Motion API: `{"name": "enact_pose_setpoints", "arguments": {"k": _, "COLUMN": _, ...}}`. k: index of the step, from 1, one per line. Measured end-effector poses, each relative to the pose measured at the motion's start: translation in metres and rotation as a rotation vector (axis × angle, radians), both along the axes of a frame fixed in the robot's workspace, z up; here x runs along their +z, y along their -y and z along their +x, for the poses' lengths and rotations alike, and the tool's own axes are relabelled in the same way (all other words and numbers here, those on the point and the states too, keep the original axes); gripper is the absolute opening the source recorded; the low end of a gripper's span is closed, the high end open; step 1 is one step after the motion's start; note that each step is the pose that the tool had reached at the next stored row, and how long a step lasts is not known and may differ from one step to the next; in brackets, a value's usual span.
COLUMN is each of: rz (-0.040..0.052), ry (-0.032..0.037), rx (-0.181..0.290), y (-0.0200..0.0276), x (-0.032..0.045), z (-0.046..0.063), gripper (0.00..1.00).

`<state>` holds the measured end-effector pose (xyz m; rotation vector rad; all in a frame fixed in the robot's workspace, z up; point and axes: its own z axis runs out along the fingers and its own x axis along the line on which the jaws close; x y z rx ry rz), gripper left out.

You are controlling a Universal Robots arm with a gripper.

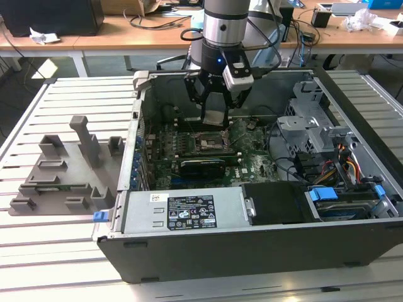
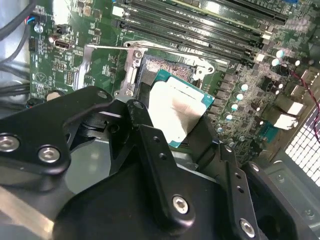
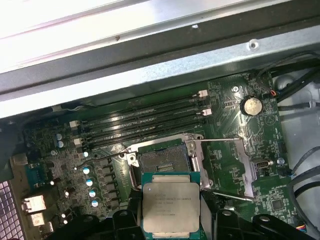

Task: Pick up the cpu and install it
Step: 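Place the cpu into insertion slot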

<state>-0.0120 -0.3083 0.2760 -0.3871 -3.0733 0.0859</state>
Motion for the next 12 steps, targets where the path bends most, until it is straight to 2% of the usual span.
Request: {"name": "enact_pose_setpoints", "arguments": {"k": 12, "rz": -0.0097, "ry": -0.0001, "rx": -0.129, "y": 0.0000, "x": 0.0000, "z": 0.0000, "gripper": 0.54}}
